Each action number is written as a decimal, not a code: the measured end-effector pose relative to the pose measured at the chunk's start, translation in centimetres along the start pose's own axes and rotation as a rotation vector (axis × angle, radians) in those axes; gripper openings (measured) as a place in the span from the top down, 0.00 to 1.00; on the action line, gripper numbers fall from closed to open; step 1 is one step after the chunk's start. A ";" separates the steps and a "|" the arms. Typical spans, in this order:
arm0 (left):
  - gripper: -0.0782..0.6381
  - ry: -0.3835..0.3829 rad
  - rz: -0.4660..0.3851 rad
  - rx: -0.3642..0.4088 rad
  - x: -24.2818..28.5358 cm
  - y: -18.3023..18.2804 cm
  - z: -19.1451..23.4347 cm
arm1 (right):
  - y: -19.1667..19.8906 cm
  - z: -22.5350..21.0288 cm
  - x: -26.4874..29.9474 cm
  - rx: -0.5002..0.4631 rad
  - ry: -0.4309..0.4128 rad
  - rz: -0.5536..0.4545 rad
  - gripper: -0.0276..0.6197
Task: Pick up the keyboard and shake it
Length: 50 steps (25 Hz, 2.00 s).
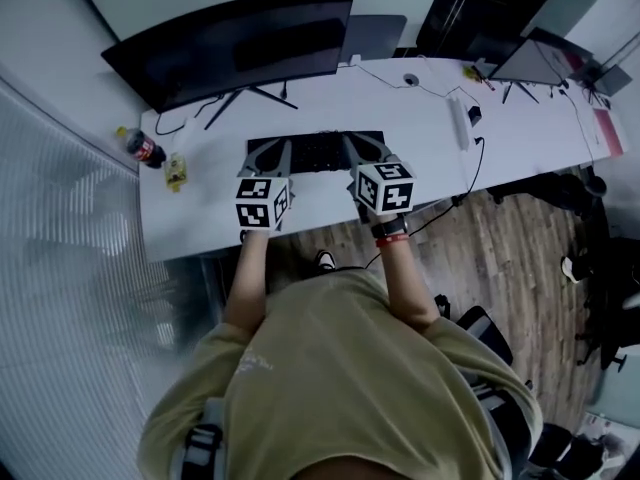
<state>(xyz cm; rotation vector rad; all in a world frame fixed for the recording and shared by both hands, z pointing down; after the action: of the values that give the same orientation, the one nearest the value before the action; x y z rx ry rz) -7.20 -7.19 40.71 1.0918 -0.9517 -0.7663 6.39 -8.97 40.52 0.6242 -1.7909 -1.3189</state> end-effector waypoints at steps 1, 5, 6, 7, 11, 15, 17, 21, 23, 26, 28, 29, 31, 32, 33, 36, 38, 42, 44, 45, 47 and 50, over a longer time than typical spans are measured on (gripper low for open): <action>0.86 -0.008 0.008 -0.006 0.7 0.2 0.3 | 0.2 -0.7 0.7 0.001 -0.010 0.008 0.92; 0.86 -0.038 0.032 -0.026 3.3 1.4 1.5 | 1.3 -3.2 3.1 0.010 -0.040 0.040 0.92; 0.86 -0.045 0.037 -0.031 3.8 1.6 1.8 | 1.6 -3.8 3.6 0.015 -0.044 0.047 0.92; 0.86 -0.054 0.043 -0.035 4.3 1.8 2.2 | 2.0 -4.4 4.0 0.023 -0.047 0.055 0.92; 0.84 -0.095 0.086 -0.059 5.5 3.0 3.8 | 3.5 -6.4 5.3 0.058 -0.050 0.089 0.90; 0.84 -0.123 0.111 -0.090 5.7 4.4 5.1 | 5.0 -7.6 6.2 0.080 -0.061 0.128 0.86; 0.82 -0.131 0.125 -0.103 5.8 5.3 5.8 | 5.9 -8.1 6.8 0.086 -0.060 0.147 0.83; 0.79 -0.152 0.150 -0.116 6.2 6.9 8.0 | 7.5 -8.8 8.1 0.090 -0.043 0.174 0.78; 0.77 -0.152 0.174 -0.120 6.6 7.8 9.1 | 8.1 -9.2 8.6 0.092 -0.030 0.185 0.77; 0.73 -0.150 0.212 -0.140 7.3 9.4 10.6 | 9.0 -9.5 9.3 0.080 -0.015 0.217 0.74; 0.71 -0.158 0.229 -0.148 7.9 10.1 11.8 | 9.7 -9.8 10.0 0.077 -0.012 0.236 0.72; 0.69 -0.161 0.237 -0.152 8.2 10.4 12.3 | 10.0 -10.1 10.3 0.080 -0.009 0.244 0.71; 0.66 -0.162 0.259 -0.159 8.7 11.2 13.0 | 10.8 -10.7 10.7 0.081 0.001 0.262 0.69; 0.65 -0.162 0.271 -0.163 9.0 11.7 13.4 | 11.1 -11.0 10.9 0.080 0.007 0.271 0.69; 0.63 -0.161 0.282 -0.166 9.2 12.1 13.8 | 11.5 -11.2 11.2 0.079 0.012 0.278 0.67; 0.60 -0.157 0.316 -0.171 10.2 13.3 15.1 | 12.4 -12.1 12.1 0.081 0.027 0.294 0.63; 0.58 -0.155 0.338 -0.172 10.8 14.0 15.8 | 13.0 -12.8 12.7 0.083 0.036 0.305 0.62; 0.53 -0.156 0.382 -0.177 11.8 15.3 17.3 | 13.8 -14.4 13.5 0.090 0.059 0.333 0.58; 0.53 -0.161 0.407 -0.185 12.3 16.1 18.1 | 14.2 -15.3 13.8 0.091 0.073 0.346 0.57; 0.52 -0.160 0.420 -0.191 12.5 16.5 18.5 | 14.4 -15.7 13.9 0.092 0.079 0.351 0.55; 0.49 -0.150 0.445 -0.209 12.9 17.1 19.1 | 14.7 -16.5 14.1 0.090 0.092 0.361 0.53; 0.46 -0.129 0.481 -0.235 13.5 17.9 19.7 | 15.2 -17.6 14.6 0.093 0.111 0.377 0.50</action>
<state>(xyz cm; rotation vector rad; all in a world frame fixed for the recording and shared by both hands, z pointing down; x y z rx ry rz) -18.74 -21.28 64.37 0.5790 -1.1453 -0.5364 14.07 -24.76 61.62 0.3753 -1.7809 -0.9333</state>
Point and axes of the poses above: the fingertips, and each gripper's own axes: x forward along the fingers, z to its left, y out of its underside, the point moved 1 cm from there along -x, backward along the fingers, and after that the axes turned 3 degrees about -x, right-handed, at the moved point
